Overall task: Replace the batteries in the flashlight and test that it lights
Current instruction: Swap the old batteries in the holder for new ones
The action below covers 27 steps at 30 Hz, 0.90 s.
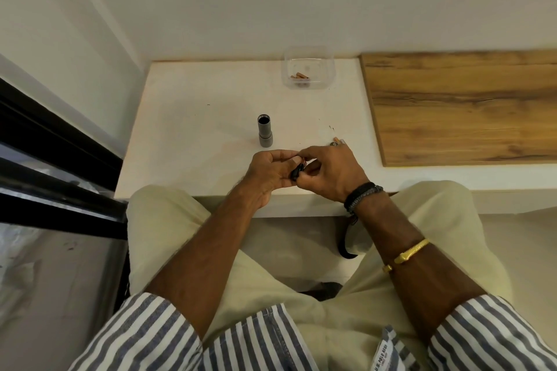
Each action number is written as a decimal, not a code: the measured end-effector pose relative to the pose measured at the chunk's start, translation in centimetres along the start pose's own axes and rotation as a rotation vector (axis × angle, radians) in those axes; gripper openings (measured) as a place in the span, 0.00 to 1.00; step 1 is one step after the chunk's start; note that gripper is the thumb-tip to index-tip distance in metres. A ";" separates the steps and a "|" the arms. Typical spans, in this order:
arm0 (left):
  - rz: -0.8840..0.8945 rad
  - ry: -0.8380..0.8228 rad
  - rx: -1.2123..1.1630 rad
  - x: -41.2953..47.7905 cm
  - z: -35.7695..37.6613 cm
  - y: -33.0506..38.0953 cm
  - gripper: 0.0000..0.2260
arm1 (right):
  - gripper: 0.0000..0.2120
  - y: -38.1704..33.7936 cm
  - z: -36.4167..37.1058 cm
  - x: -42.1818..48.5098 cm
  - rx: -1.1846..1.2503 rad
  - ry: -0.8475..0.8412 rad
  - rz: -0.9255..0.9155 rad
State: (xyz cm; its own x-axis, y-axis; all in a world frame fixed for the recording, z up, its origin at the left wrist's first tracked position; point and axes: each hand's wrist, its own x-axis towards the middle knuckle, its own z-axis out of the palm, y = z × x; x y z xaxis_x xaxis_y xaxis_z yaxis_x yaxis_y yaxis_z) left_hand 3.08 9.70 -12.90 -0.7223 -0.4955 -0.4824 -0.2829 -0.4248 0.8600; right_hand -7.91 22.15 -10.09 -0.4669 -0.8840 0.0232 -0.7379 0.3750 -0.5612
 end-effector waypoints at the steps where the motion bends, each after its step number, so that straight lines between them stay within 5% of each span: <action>1: 0.011 0.004 -0.010 0.0 0.0 0.0 0.04 | 0.17 0.0 0.0 0.0 0.017 0.012 -0.004; 5: 0.065 0.029 -0.091 0.1 0.0 -0.1 0.07 | 0.17 0.3 0.5 0.1 0.236 0.087 0.111; 12: 0.188 -0.009 -0.035 0.2 0.5 -0.2 0.11 | 0.13 0.3 0.7 0.0 1.117 -0.051 0.726; 27: 0.315 -0.025 0.106 0.0 0.5 -0.2 0.13 | 0.05 0.9 1.2 0.1 1.426 -0.060 0.688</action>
State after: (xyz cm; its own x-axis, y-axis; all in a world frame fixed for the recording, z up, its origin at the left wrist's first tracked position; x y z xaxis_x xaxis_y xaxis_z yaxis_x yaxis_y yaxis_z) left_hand 2.80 10.10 -12.98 -0.7994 -0.5711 -0.1866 -0.1060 -0.1717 0.9794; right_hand -8.05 22.13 -11.56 -0.4600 -0.6853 -0.5646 0.6585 0.1633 -0.7347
